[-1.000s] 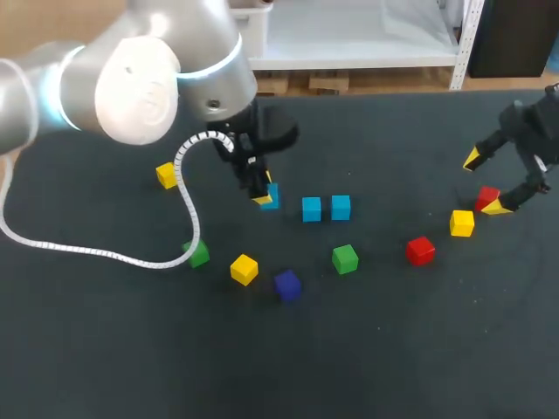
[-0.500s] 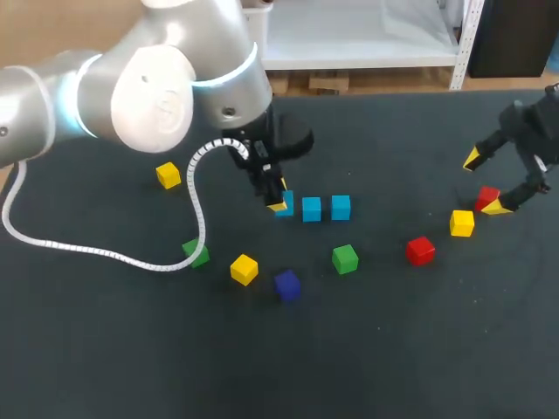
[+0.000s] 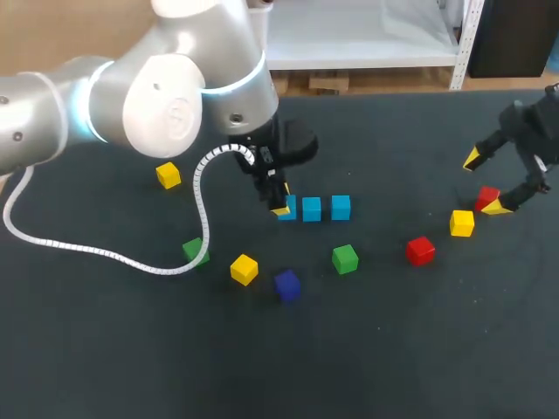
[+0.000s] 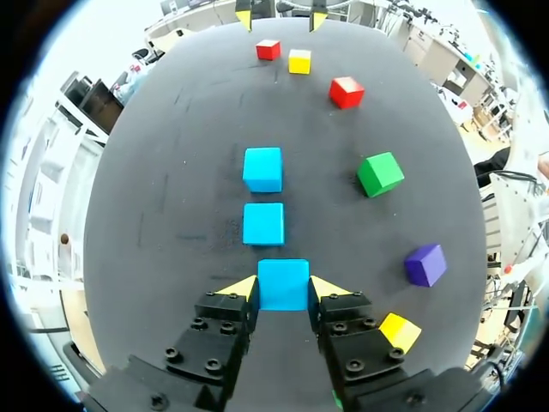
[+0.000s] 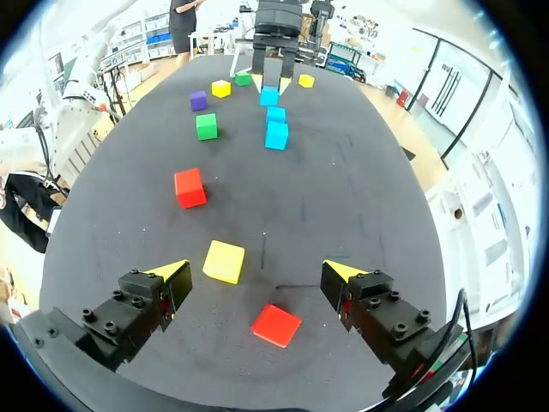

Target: Place the blue cubes, place green cubes on the blue cubes, place the yellow cubes on the green cubes, then place the red cubes on the yellow cubes, and place purple cube on the red cubes.

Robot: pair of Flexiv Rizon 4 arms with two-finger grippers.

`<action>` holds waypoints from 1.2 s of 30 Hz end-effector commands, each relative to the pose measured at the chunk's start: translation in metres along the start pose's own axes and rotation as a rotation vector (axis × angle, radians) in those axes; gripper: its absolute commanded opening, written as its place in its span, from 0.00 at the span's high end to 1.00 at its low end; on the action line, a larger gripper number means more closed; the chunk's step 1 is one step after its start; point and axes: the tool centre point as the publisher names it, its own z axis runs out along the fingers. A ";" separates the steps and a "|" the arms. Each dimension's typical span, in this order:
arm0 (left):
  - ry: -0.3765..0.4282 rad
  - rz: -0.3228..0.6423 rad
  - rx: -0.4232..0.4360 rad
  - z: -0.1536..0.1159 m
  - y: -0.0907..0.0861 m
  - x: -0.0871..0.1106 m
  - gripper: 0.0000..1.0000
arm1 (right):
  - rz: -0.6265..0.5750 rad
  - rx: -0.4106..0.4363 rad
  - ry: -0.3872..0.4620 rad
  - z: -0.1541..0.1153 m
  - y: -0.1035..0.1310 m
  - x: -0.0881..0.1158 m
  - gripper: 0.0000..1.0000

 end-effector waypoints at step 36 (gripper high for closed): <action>0.027 0.003 0.008 0.013 0.011 0.006 1.00 | -0.001 -0.001 -0.003 0.000 -0.001 0.001 0.00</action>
